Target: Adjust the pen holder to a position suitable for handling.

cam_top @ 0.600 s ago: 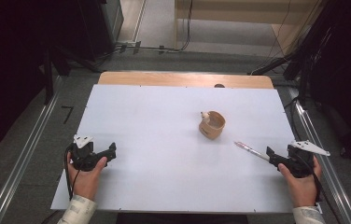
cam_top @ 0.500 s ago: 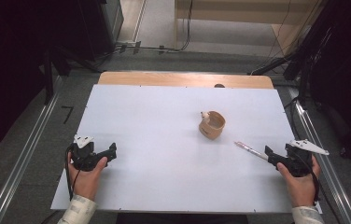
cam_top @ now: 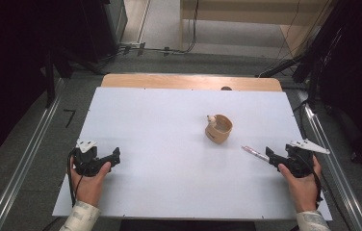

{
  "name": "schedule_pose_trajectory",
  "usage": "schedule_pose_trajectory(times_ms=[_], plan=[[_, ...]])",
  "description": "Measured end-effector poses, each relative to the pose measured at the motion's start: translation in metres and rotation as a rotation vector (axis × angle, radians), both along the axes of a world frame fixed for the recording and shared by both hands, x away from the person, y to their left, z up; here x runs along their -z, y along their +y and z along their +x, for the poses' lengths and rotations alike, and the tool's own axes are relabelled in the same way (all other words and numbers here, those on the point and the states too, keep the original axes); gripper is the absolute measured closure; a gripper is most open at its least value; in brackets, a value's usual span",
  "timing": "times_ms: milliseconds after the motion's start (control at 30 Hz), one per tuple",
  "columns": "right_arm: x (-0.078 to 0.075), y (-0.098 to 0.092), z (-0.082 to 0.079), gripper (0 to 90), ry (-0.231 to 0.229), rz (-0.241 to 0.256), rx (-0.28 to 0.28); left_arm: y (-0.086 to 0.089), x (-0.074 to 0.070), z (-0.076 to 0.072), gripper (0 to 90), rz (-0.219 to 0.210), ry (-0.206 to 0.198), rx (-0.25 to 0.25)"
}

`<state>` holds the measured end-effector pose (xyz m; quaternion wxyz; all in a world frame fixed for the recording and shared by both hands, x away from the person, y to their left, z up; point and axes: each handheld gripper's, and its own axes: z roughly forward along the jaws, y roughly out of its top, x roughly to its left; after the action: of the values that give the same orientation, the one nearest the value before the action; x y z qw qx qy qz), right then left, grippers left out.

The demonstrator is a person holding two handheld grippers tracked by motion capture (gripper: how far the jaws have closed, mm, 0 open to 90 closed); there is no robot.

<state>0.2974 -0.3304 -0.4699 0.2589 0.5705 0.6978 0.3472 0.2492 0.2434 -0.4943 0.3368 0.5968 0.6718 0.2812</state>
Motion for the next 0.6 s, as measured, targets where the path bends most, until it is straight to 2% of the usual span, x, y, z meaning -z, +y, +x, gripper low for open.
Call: schedule_pose_trajectory(times_ms=[600], plan=[[0.000, 0.014, 0.012, 22.1, 0.015, -0.011, -0.022, 0.000, 0.000, 0.000, 5.6, 0.005, -0.004, -0.002]])
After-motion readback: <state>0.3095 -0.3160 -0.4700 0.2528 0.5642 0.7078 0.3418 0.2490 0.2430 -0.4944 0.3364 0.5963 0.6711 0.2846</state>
